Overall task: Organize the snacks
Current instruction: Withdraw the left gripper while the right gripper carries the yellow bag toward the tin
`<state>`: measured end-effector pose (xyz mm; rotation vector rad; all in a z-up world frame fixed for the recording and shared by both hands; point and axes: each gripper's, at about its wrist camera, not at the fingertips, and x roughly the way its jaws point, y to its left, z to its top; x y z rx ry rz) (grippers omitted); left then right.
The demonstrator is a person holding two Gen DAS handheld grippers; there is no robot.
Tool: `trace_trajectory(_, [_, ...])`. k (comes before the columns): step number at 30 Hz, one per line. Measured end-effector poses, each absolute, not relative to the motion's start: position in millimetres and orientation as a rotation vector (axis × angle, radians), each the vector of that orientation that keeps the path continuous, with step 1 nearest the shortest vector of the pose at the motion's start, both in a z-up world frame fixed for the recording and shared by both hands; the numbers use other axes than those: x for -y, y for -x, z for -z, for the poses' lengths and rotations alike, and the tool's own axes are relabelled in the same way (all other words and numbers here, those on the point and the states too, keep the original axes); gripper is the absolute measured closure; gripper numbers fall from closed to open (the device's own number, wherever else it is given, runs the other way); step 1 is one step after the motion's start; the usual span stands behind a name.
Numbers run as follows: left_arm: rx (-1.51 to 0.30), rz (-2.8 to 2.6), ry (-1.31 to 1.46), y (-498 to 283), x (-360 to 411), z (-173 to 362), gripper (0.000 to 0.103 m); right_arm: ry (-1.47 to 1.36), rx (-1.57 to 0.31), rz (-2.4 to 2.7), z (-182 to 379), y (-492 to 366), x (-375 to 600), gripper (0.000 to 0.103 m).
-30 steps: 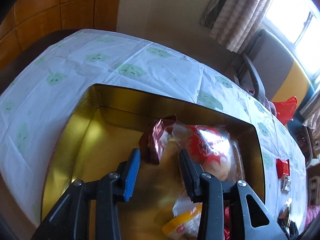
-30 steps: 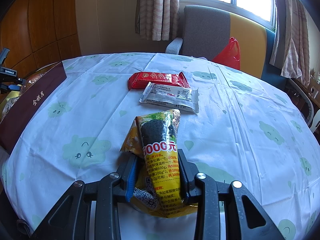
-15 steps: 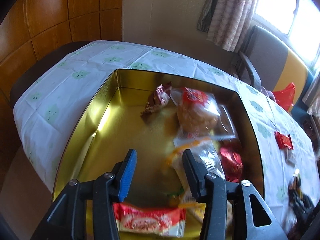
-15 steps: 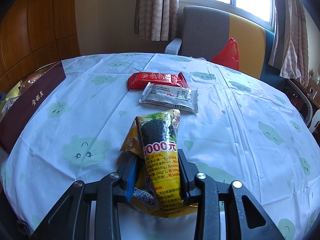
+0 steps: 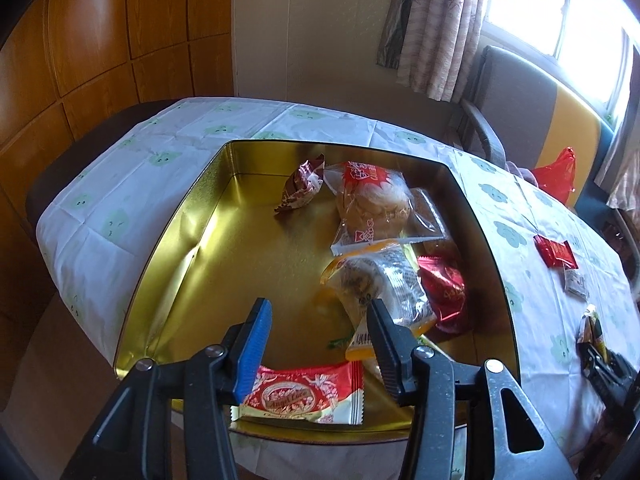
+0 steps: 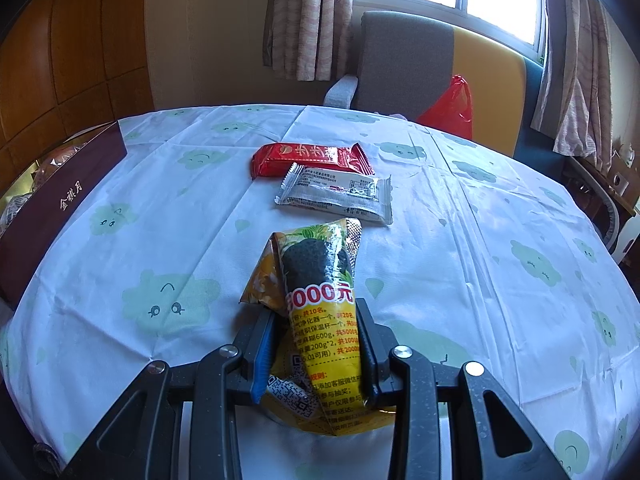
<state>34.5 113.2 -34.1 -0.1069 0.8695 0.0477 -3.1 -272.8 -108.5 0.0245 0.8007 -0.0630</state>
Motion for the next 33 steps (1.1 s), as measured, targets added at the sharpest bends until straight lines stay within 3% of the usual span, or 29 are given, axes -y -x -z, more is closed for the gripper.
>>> trace_trajectory(33, [-0.843, -0.087, 0.114, -31, -130, 37, 0.053, 0.001, -0.864, 0.133, 106, -2, 260, 0.069])
